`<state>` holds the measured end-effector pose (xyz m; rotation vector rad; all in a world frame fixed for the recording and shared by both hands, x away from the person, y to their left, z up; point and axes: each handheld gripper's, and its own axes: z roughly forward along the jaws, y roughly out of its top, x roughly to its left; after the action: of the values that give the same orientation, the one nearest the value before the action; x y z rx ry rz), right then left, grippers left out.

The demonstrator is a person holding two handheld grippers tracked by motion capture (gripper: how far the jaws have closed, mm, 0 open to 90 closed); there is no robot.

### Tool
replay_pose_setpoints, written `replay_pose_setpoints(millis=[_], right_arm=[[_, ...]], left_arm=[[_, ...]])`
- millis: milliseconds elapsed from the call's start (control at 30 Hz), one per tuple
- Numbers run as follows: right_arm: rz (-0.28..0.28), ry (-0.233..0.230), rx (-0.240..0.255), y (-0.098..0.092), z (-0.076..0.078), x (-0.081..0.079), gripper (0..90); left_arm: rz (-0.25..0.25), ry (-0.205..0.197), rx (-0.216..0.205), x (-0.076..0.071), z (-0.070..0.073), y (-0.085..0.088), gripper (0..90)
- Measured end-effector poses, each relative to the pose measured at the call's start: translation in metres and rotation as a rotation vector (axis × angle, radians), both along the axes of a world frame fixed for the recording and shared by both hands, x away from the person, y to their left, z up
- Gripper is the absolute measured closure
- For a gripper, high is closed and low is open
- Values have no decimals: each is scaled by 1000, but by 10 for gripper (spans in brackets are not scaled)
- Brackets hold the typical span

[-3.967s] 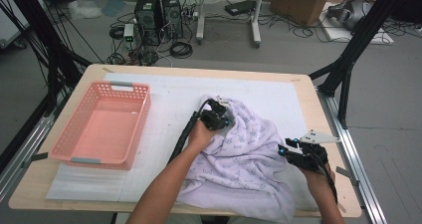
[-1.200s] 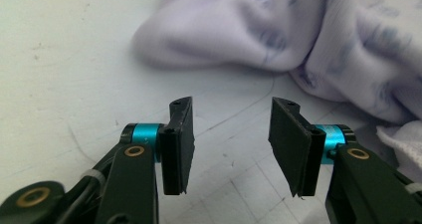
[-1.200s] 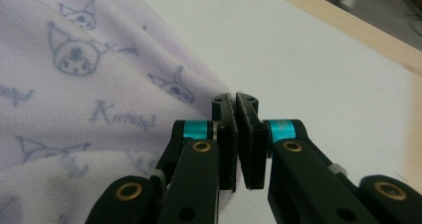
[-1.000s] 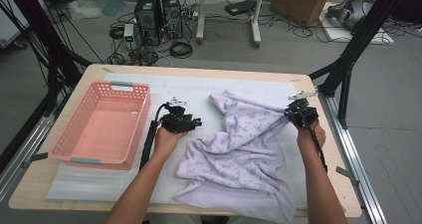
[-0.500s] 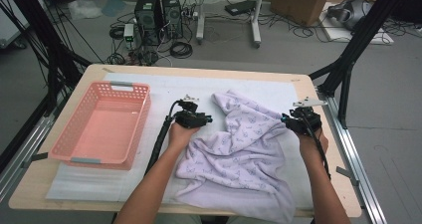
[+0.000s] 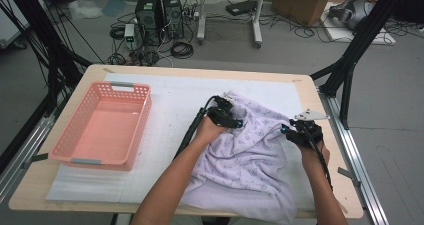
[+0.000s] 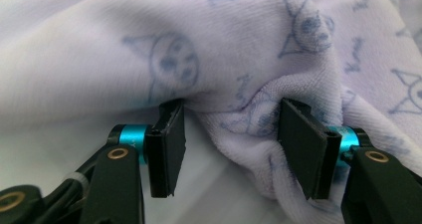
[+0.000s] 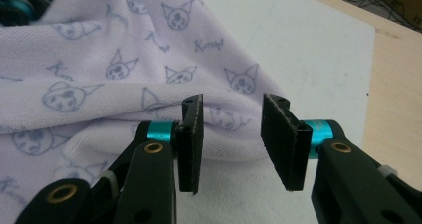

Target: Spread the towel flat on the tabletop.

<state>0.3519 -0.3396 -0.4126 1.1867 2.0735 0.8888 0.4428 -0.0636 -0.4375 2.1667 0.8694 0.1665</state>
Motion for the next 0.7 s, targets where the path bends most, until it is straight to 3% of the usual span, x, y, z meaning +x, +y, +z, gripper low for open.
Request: replay_pose_setpoints(millis=[67,167,233,300,400,533,700], right_arm=[[3,-15,11,-1,-2,-3,599],[5,-30,33,-3,-5,-8,600],[9,-28,34,-4,-6,-9,600],[6,-38,50,-4,-4,-11,599],[6,-46,64,-5,-2,-13,596],[-3,-49,83,-9,-1,-15,593],[-7,-31,92,-11,-4,-14,588]], left_arm=[[-1,-8,26,-3,0,-9,428],[-17,-55,78,-8,-1,-17,438],[1,-55,79,-7,0,-15,487],[-3,-35,56,-6,1,-12,666],[22,-22,22,-4,1,-6,775],[118,-8,-49,1,4,16,799],[258,-26,-86,7,9,60,795]])
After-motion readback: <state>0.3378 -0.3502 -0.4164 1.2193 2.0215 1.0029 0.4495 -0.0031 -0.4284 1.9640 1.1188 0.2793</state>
